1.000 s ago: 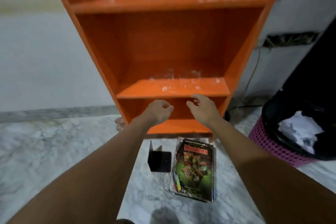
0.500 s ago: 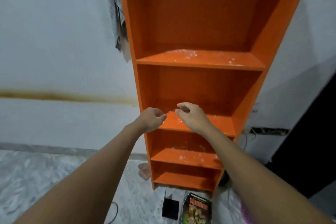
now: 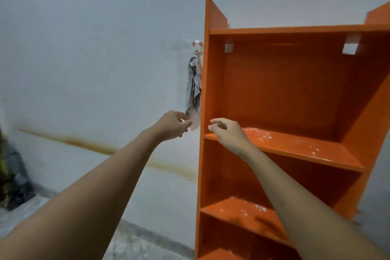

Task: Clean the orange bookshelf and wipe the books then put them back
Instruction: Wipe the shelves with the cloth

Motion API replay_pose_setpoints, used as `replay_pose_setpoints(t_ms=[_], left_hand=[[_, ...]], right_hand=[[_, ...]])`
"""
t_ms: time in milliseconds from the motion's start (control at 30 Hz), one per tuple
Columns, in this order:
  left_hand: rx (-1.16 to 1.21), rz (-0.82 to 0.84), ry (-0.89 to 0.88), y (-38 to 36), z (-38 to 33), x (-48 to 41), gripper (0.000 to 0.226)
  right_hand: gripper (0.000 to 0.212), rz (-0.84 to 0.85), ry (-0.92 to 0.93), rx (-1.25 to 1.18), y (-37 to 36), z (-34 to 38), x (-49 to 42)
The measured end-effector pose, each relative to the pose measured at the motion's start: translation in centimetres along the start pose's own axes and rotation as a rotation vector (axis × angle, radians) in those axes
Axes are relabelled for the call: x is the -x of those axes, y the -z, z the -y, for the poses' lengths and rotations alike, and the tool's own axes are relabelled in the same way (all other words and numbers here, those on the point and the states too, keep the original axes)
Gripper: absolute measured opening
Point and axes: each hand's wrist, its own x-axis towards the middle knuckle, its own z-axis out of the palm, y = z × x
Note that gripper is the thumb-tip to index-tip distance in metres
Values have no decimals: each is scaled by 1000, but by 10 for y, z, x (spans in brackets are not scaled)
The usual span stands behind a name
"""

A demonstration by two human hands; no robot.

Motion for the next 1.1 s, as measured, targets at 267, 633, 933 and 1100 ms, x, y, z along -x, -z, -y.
replay_pose_setpoints(t_ms=[267,633,933,1100], left_hand=[[85,-97,-73,77,37,-120,28],[292,-13,-156,95,69,-320,37],[660,152,-128,58,46,-407,40],[861,64,-155,58,36,-406,43]], right_hand=[[40,-93,103,-49,-61,61,-138],[51,-540,-312,-144,-92,39,-337],[22,-756,-141,30,-93,28,-405],[27,-798,94,-7,-98,37,-408]])
